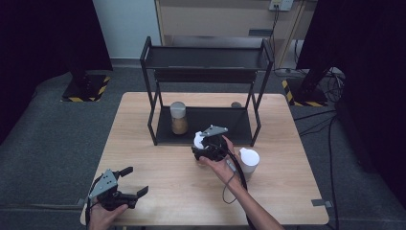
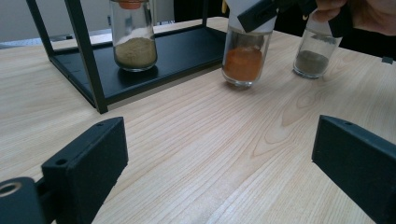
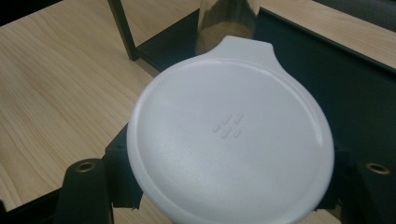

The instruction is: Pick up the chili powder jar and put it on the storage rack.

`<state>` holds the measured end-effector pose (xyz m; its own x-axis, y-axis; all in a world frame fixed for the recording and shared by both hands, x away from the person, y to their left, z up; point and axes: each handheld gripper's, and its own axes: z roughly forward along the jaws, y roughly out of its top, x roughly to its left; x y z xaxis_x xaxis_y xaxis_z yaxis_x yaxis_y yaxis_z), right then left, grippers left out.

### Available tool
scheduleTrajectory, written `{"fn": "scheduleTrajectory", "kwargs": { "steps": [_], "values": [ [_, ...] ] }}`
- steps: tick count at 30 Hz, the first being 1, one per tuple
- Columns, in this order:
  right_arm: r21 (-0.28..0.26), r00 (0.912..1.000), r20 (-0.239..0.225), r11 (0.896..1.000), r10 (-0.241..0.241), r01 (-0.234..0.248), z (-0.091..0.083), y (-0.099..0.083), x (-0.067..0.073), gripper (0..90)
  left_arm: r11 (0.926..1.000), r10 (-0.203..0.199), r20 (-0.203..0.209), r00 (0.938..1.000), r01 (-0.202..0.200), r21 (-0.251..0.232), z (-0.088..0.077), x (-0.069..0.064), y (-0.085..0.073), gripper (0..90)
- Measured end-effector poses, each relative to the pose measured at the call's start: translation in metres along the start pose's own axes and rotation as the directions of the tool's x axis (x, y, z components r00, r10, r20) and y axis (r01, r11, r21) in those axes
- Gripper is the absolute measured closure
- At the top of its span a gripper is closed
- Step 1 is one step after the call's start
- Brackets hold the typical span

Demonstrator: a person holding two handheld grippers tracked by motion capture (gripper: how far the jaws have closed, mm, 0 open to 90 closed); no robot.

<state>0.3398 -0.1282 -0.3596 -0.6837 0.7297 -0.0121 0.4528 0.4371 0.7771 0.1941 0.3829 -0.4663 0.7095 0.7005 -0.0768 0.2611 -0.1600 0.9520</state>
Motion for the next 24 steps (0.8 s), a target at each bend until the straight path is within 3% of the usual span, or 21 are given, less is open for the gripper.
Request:
{"fn": "scheduleTrajectory", "kwargs": {
  "steps": [13,24],
  "values": [
    [-0.012,0.9999,0.007,1.000,0.013,-0.012,-0.003,0.025,-0.008,31.1,1.0000,-0.003,0.002,1.0000,0.003,-0.003,0.000,0.000,-0.001,2.7],
    [-0.023,0.9987,0.032,0.999,0.039,-0.039,0.008,0.045,-0.019,31.1,1.0000,-0.007,0.004,1.0000,0.007,-0.003,0.000,0.001,-0.001,2.8]
  ]
}}
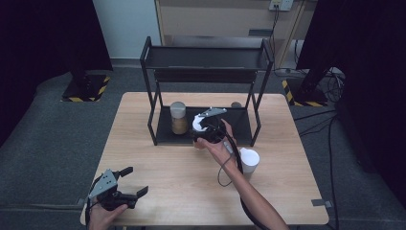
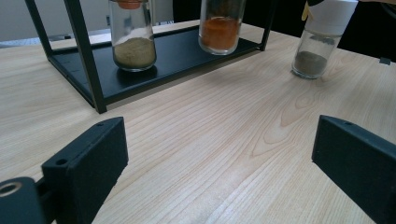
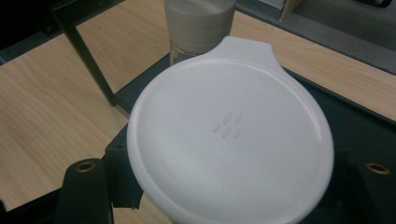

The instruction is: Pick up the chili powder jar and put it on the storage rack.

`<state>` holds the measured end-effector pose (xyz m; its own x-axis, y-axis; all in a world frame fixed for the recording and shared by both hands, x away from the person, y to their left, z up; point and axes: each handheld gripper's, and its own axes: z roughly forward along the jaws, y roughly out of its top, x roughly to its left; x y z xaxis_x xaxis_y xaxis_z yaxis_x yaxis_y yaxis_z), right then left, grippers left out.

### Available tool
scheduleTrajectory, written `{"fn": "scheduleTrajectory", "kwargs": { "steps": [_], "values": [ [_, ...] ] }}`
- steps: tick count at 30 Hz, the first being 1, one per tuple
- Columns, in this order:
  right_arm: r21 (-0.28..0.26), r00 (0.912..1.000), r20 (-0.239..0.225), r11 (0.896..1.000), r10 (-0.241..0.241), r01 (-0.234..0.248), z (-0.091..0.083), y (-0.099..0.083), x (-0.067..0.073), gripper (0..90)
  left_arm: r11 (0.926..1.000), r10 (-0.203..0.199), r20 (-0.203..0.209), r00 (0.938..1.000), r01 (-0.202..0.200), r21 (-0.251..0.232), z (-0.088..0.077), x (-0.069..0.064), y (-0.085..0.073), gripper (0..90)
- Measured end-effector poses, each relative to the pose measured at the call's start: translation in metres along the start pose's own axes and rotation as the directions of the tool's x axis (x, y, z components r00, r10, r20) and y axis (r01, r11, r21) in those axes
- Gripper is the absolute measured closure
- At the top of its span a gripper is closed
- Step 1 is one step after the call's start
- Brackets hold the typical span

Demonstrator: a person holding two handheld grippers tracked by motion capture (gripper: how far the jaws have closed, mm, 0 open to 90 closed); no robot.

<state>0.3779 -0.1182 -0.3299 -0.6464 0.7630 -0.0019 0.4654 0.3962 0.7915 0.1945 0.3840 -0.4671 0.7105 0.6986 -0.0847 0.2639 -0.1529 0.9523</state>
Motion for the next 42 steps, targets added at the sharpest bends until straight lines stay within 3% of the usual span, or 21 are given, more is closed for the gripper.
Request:
{"fn": "scheduleTrajectory", "kwargs": {
  "steps": [16,27,42],
  "values": [
    [0.008,0.9956,0.090,1.000,0.023,-0.023,0.033,0.014,-0.009,31.1,1.0000,-0.003,0.001,1.0000,0.003,-0.004,-0.001,0.002,-0.001,2.8],
    [0.014,0.9933,0.101,0.998,0.056,-0.057,0.051,0.016,-0.020,31.1,1.0000,-0.007,0.000,1.0000,0.007,-0.003,-0.001,0.002,-0.001,2.8],
    [0.020,0.9919,0.108,0.997,0.066,-0.069,0.066,0.017,-0.028,31.1,0.9999,-0.010,0.000,1.0000,0.010,-0.004,-0.001,0.002,-0.002,2.8]
  ]
}}
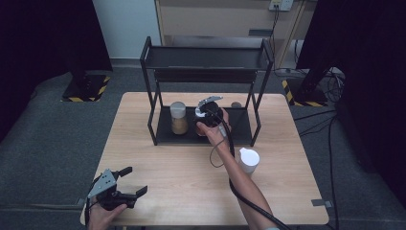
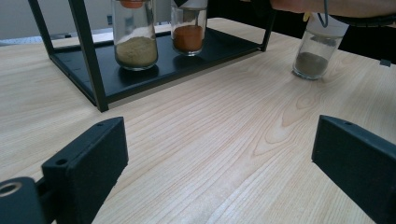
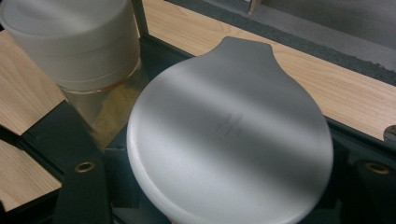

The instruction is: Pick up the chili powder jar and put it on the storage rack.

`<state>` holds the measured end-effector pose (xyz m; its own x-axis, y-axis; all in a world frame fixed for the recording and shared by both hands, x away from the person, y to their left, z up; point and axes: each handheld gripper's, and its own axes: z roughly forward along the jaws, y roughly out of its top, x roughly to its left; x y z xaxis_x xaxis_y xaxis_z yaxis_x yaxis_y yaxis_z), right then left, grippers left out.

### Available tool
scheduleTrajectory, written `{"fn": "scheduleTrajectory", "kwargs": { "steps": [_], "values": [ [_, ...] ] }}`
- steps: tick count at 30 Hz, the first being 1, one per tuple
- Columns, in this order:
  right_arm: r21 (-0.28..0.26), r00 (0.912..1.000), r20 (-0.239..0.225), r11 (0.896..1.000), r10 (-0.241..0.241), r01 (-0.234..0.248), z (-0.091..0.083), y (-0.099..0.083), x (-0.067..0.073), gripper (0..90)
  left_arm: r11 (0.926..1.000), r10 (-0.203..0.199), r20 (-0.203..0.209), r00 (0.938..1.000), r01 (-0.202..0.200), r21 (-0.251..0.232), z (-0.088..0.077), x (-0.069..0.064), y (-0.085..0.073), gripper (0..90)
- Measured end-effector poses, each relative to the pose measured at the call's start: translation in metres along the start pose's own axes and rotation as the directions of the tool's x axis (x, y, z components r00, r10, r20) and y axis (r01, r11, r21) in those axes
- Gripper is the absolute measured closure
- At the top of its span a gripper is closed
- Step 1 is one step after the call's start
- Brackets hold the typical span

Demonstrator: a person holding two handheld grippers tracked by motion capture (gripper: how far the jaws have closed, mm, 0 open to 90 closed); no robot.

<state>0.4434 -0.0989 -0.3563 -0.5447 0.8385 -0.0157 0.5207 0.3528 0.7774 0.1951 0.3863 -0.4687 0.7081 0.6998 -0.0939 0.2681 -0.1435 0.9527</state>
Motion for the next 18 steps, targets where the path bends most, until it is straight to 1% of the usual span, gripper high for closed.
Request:
{"fn": "scheduleTrajectory", "kwargs": {
  "steps": [3,9,12,15,18],
  "values": [
    [-0.002,1.0000,-0.005,1.000,0.001,-0.001,0.0017,-0.0011,-0.0024,31.1,1.0000,-0.001,0.000,1.0000,0.001,0.002,0.0001,0.0003,0.0001,2.9],
    [0.002,1.0000,-0.007,1.000,0.007,-0.007,0.0049,-0.0028,-0.0029,31.1,1.0000,-0.002,-0.001,1.0000,0.002,0.001,0.0000,0.0001,0.0000,2.9],
    [-0.006,1.0000,-0.008,1.000,0.005,-0.005,0.0056,-0.0046,-0.0029,31.1,1.0000,-0.002,-0.001,1.0000,0.002,0.001,-0.0001,0.0003,0.0000,2.9],
    [-0.013,0.9998,-0.010,1.000,0.017,-0.017,0.0055,-0.0069,-0.0044,31.0,1.0000,-0.001,0.000,1.0000,0.001,0.001,0.0000,0.0002,0.0000,2.9],
    [-0.010,0.9999,-0.010,1.000,0.014,-0.014,0.0060,-0.0060,-0.0039,30.9,1.0000,0.000,0.000,1.0000,0.000,0.001,0.0000,0.0000,0.0002,2.9]
  ]
}}
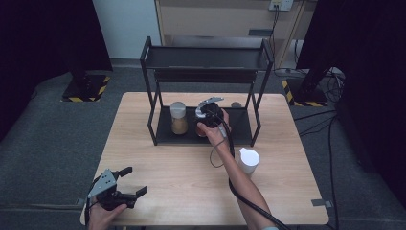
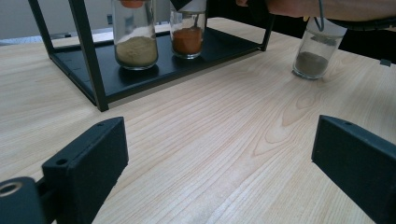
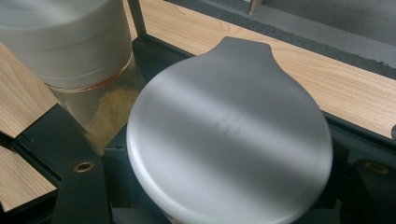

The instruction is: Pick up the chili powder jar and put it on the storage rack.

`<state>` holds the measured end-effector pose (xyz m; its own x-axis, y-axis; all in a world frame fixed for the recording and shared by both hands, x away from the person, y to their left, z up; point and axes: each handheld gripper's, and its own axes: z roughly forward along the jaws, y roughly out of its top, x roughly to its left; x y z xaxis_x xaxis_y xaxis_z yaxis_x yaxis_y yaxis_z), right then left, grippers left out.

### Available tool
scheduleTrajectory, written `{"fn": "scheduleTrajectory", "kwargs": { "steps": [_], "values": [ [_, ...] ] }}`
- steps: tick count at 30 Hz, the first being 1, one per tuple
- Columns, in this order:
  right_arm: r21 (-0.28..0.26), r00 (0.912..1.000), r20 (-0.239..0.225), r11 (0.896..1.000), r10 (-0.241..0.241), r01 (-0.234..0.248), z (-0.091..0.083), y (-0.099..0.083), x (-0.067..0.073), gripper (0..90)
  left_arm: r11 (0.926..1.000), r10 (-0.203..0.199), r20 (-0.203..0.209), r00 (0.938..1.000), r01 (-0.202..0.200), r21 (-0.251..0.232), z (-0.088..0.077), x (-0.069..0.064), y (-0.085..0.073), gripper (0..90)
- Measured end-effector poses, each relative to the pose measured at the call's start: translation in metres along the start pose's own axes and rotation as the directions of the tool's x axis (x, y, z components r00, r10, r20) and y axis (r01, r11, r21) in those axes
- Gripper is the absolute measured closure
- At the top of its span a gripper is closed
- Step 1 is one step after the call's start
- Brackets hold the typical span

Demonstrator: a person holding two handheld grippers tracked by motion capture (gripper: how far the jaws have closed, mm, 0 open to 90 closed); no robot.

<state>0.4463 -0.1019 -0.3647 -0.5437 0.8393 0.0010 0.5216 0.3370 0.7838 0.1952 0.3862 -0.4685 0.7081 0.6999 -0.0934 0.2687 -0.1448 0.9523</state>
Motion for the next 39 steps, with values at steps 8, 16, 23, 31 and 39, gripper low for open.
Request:
{"fn": "scheduleTrajectory", "kwargs": {
  "steps": [8,16,23,31,39],
  "values": [
    [-0.015,1.0000,0.001,1.000,-0.001,0.001,-0.003,0.000,-0.001,25.1,1.0000,-0.001,-0.001,1.0000,0.001,0.000,0.000,0.000,0.000,2.9],
    [-0.033,1.0000,0.004,0.999,0.002,-0.002,-0.014,0.005,-0.001,8.4,1.0000,0.001,0.000,1.0000,-0.001,0.002,0.000,0.000,0.000,2.9],
    [-0.049,0.9999,-0.014,0.999,-0.003,0.003,-0.022,0.007,-0.002,5.7,1.0000,0.000,0.001,1.0000,0.000,0.000,0.000,0.000,0.000,2.9],
    [-0.092,0.9978,-0.053,0.995,-0.041,0.036,-0.041,0.013,0.005,5.6,1.0000,0.003,0.002,1.0000,-0.003,0.003,0.000,0.000,0.001,2.9],
    [-0.138,0.9899,-0.108,0.987,-0.092,0.077,-0.063,0.015,0.008,6.0,1.0000,0.005,0.001,1.0000,-0.005,0.006,0.000,0.000,0.001,2.8]
  ]
}}
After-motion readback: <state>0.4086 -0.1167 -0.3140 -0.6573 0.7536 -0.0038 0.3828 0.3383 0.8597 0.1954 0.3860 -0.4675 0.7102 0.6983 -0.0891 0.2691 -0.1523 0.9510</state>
